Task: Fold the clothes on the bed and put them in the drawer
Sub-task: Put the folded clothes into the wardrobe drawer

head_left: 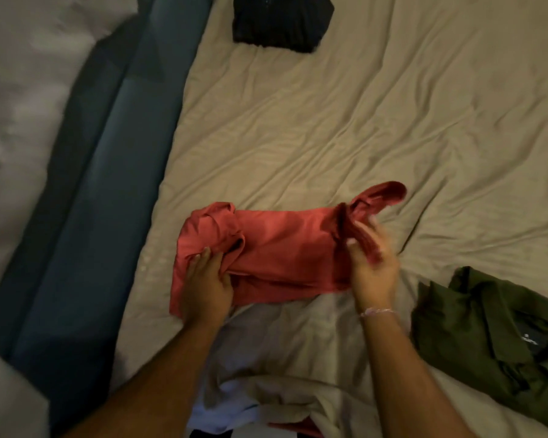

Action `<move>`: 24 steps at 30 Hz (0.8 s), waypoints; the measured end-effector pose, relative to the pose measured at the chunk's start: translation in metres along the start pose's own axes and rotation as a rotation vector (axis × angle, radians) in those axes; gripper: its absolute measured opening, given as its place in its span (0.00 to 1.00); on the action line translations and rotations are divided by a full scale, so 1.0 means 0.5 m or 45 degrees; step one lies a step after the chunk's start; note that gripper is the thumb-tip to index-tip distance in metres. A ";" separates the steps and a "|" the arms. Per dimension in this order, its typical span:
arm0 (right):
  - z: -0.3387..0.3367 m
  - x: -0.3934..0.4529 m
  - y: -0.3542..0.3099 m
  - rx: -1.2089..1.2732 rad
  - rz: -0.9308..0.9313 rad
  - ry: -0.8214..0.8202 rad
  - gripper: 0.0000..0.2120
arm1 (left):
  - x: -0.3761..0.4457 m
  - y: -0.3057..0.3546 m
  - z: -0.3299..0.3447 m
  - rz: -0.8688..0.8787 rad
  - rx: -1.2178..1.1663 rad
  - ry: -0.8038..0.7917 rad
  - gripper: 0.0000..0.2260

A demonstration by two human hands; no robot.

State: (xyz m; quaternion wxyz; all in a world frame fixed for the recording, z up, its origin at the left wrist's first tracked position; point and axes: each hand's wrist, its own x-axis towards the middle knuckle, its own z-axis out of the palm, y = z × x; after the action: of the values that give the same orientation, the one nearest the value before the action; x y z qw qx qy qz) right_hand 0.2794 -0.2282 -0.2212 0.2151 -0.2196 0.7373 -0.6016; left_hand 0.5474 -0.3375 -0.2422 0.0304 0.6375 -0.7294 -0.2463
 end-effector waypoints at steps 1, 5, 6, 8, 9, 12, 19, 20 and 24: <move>0.027 -0.019 0.006 -0.128 -0.134 -0.158 0.18 | 0.005 -0.007 -0.005 -0.007 -0.100 0.011 0.25; 0.122 -0.106 0.014 -0.782 -0.307 -0.531 0.24 | 0.006 -0.020 -0.034 -0.029 -0.228 -0.276 0.32; 0.125 -0.118 0.010 -0.830 -0.288 -0.515 0.24 | 0.005 -0.016 -0.044 -0.058 -0.261 -0.350 0.35; 0.110 -0.112 -0.018 -0.669 -0.293 -0.284 0.18 | 0.008 -0.003 -0.051 -0.153 -0.384 -0.331 0.34; 0.099 -0.100 -0.021 -0.585 -0.267 -0.091 0.16 | 0.014 0.009 -0.052 -0.198 -0.397 -0.251 0.33; 0.055 -0.040 0.007 -0.559 0.157 0.330 0.18 | 0.023 0.062 -0.030 -0.291 -0.065 -0.075 0.36; 0.071 0.022 0.041 -0.179 0.948 -0.065 0.18 | 0.026 0.049 -0.001 -0.166 0.337 0.063 0.31; 0.073 0.017 0.038 -0.227 0.901 -0.076 0.19 | 0.030 0.034 -0.005 -0.112 0.312 0.106 0.26; 0.068 0.005 0.026 -0.259 0.736 -0.070 0.11 | 0.068 -0.017 -0.043 -0.122 -0.193 0.091 0.14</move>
State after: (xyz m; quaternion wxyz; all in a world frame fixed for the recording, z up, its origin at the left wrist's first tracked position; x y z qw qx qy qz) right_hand 0.2962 -0.2545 -0.2403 0.3742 -0.0375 0.8195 -0.4324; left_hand 0.5567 -0.3771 -0.2360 0.0929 0.6760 -0.6757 -0.2791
